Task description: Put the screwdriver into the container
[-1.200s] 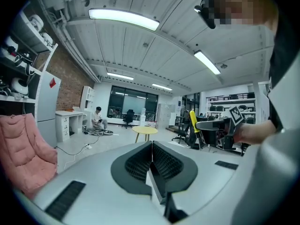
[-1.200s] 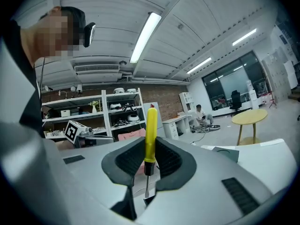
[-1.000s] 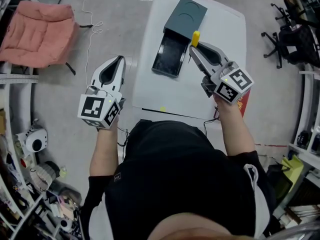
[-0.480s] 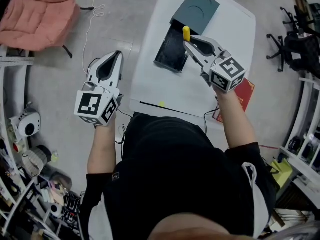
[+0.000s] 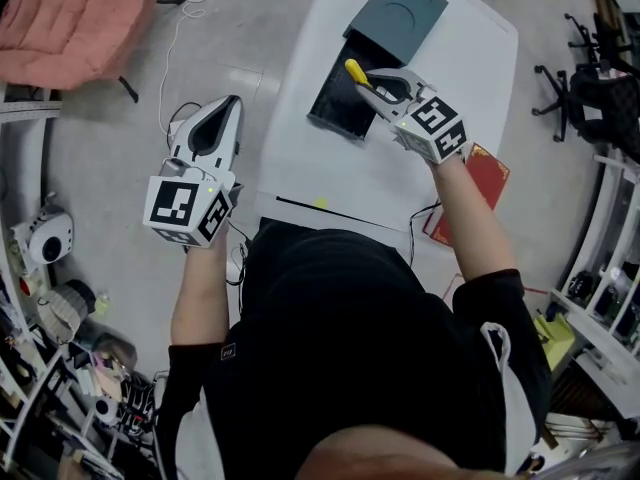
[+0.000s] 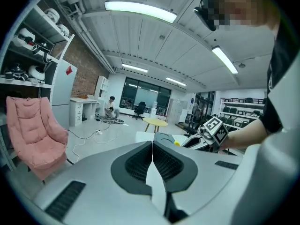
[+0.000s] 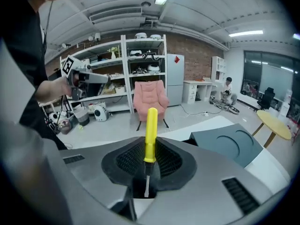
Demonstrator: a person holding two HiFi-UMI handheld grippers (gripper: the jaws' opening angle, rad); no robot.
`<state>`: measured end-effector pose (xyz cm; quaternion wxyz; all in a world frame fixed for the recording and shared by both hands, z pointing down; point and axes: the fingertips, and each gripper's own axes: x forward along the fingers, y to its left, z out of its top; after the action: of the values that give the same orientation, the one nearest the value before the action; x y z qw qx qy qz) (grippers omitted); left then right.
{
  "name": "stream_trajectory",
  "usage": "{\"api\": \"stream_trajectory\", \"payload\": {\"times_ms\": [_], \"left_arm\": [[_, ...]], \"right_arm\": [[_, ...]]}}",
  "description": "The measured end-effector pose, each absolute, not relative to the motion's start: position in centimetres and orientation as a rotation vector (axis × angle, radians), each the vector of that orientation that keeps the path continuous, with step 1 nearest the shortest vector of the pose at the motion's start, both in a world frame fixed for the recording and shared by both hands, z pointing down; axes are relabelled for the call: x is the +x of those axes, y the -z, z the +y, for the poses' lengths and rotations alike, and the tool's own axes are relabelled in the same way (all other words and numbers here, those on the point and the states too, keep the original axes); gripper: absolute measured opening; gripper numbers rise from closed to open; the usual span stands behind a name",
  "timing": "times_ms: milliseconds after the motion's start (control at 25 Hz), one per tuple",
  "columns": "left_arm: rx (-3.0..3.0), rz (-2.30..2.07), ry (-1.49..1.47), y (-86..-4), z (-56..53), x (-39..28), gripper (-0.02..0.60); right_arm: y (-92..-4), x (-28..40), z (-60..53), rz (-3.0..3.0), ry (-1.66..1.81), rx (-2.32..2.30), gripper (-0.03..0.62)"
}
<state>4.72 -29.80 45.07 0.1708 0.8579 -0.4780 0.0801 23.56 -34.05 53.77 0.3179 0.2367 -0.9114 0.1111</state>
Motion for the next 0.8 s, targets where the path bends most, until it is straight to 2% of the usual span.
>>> {"api": "stream_trajectory", "payload": {"times_ms": [800], "left_arm": [[2.395, -1.358, -0.247, -46.0, -29.9, 3.0, 0.018]], "right_arm": [[-61.2, 23.0, -33.6, -1.973, 0.263, 0.197, 0.08]]}}
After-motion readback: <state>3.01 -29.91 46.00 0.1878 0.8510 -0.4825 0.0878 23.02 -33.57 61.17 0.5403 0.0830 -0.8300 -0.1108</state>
